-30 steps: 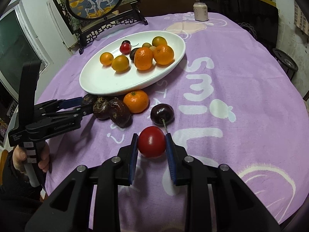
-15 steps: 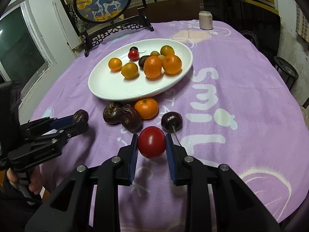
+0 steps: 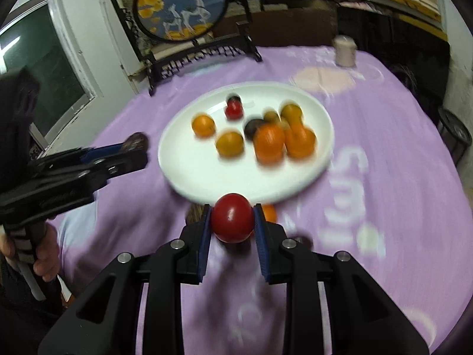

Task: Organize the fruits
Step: 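Grasp a mangosteen with the left tool while the right tool carries the tomato, release both on plate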

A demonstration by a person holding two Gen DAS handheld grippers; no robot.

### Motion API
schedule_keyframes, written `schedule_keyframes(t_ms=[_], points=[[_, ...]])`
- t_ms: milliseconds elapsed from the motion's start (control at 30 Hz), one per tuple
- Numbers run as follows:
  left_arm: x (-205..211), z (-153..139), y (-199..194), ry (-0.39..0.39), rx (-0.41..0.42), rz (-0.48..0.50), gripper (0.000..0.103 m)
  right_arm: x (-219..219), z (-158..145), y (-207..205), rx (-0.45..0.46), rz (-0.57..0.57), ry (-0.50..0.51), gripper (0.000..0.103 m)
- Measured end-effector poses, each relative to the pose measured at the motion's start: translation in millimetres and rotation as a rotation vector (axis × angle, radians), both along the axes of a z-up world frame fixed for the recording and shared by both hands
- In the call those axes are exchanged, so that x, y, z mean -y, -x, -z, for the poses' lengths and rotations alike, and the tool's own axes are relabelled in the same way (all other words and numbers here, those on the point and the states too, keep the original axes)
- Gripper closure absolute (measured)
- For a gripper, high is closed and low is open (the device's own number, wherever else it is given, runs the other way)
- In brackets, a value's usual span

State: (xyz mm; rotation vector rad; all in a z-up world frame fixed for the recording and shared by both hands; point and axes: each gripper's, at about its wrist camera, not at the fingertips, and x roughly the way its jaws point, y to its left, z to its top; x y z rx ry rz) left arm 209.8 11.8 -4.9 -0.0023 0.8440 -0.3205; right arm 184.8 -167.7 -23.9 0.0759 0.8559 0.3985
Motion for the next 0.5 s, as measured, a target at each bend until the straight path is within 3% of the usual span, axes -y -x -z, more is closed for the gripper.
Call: schedule_keyframes(t_ms=[167,300,500], points=[[14,-8,-66,-0.032,-0.017,-0.036,0.062,-29,-10,-51,0.069,-0.042,0.094,0.075],[26,0,-108,-0.046,-0.050,-0.051,0.062,-42,-1,-90,0.068,-0.052,0.146,0.075],[29,18,-132,-0.046,-0.094,-0.049,0.062,-40,12,-115,0.037,-0.046,0.130,0.075]])
